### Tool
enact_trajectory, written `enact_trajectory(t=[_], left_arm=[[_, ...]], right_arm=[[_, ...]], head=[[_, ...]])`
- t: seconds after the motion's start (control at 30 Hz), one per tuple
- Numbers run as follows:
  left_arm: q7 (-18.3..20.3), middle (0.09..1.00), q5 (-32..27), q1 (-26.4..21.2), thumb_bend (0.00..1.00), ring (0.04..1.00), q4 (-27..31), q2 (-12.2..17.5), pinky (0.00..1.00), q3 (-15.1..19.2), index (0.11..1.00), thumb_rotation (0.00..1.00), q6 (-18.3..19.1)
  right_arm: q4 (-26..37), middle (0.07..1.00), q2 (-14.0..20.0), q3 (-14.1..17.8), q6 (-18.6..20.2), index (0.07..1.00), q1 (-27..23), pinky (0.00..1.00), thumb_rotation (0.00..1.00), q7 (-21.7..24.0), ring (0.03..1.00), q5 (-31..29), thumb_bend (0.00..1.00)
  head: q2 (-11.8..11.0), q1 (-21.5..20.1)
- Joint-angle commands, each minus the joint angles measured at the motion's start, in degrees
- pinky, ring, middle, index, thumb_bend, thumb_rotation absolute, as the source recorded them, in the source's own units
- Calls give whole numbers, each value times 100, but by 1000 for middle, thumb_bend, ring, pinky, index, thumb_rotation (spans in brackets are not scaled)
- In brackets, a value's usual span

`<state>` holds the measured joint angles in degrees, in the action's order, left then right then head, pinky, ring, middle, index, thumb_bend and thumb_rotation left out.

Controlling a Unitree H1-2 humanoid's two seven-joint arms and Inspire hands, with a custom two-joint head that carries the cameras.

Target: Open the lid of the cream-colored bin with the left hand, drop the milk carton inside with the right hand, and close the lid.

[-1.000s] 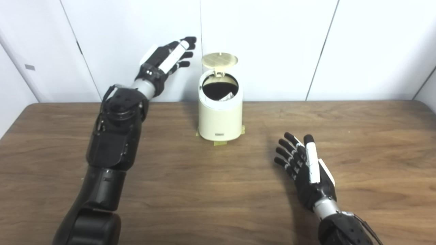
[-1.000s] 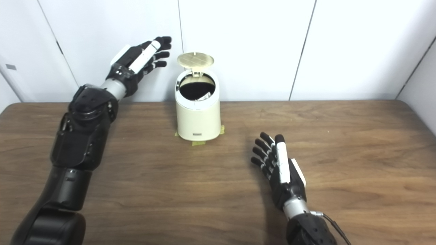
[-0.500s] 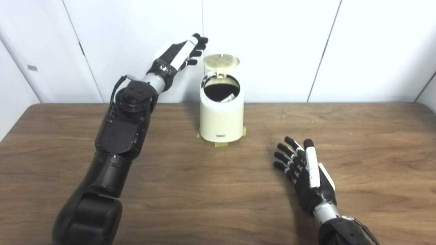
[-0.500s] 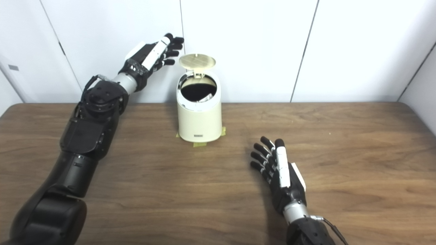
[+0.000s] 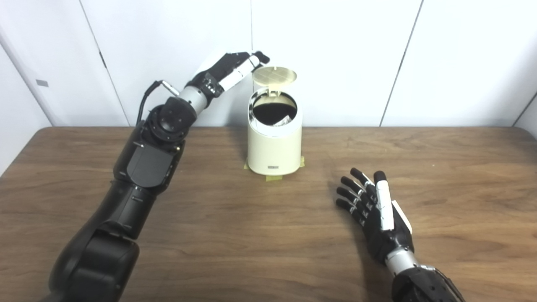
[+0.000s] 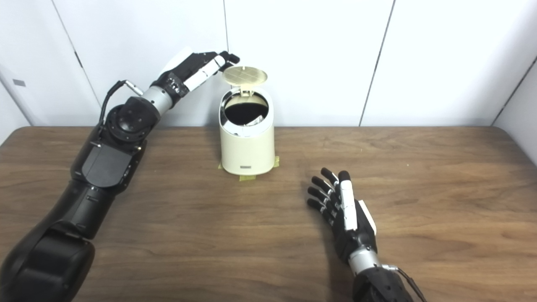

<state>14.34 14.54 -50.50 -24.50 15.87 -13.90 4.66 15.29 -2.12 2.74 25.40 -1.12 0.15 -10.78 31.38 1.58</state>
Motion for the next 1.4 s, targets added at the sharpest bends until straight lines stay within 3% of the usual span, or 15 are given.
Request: enact_trajectory(t=[0.0,0.17,0.37,0.67,0.97,1.27,1.37], left_arm=[[-40,766,261,-360,450,844,235,159,891,-66,791,1000,-205],[66,767,829,-294,450,821,571,347,861,-364,766,1000,-269],[239,782,1120,-198,472,802,823,444,819,-475,746,1000,-306],[116,768,2121,-47,452,777,992,778,731,-879,724,1000,-991],[29,752,3068,105,473,794,1102,1032,788,-1125,730,1000,-1559],[368,784,3756,258,489,841,1349,1171,899,-1347,771,1000,-1653],[235,796,4170,297,495,862,1368,1210,918,-1485,779,1000,-1768]], right_arm=[[50,854,-6,-1,-120,917,-141,805,1000,37,832,-37,577],[7,852,0,6,-110,920,-153,819,1000,33,836,-38,574],[-22,854,12,-4,-111,923,-160,831,1000,42,840,-23,570],[-5,858,17,-14,-32,930,-165,834,1000,26,842,-10,561],[39,858,20,-8,25,930,-169,827,1000,6,840,-2,554],[96,850,40,-42,69,925,-166,808,1000,-16,836,65,548],[113,853,43,-50,91,927,-166,807,1000,-23,843,66,549]], head=[[8,3],[30,-18],[52,-60],[115,-113],[182,-146],[213,-170],[213,-170]])
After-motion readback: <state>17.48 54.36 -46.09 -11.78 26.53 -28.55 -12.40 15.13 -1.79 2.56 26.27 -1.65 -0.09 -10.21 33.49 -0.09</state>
